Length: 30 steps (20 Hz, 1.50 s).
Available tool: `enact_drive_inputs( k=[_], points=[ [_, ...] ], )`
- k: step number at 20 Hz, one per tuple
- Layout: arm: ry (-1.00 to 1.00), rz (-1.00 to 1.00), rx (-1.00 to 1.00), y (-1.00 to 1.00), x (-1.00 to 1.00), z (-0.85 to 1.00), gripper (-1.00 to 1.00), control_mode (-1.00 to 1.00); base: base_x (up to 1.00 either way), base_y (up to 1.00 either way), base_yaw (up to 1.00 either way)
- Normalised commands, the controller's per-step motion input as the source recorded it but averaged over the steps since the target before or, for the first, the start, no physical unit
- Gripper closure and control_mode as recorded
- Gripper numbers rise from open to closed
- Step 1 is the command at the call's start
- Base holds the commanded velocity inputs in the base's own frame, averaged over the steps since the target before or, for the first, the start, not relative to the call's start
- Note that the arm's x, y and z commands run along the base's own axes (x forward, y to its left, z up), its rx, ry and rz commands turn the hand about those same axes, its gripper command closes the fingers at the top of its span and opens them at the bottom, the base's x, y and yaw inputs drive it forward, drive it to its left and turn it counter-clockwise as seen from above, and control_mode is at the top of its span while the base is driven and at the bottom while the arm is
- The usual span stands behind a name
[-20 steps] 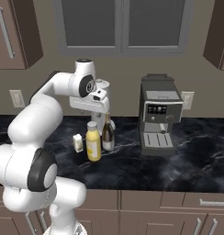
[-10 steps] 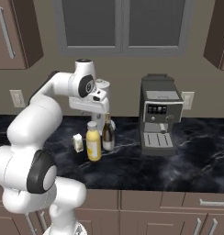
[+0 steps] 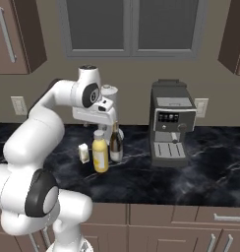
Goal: Move the drinks to the dining counter.
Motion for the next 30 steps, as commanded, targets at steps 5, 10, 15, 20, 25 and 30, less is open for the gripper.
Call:
enact_drive_inputs(
  k=[5, 10, 15, 20, 25, 30],
  points=[
    [0.00, 0.00, 0.00, 0.00, 0.17, -0.08, -1.00, -1.00, 0.00, 0.00, 0.00],
    [0.00, 0.00, 0.00, 0.00, 0.14, -0.18, -1.00, -1.00, 0.00, 0.00, 0.00],
    [0.00, 0.00, 0.00, 0.00, 0.00, -0.15, -1.00, -1.00, 0.00, 0.00, 0.00],
    [0.00, 0.00, 0.00, 0.00, -0.01, -0.07, -1.00, -1.00, 0.00, 0.00, 0.00],
    [0.00, 0.00, 0.00, -0.03, 0.00, -0.02, -1.00, -1.00, 0.00, 0.00, 0.00],
    [0.00, 0.00, 0.00, -0.10, 0.00, -0.03, -1.00, -1.00, 0.00, 0.00, 0.00]
  ],
)
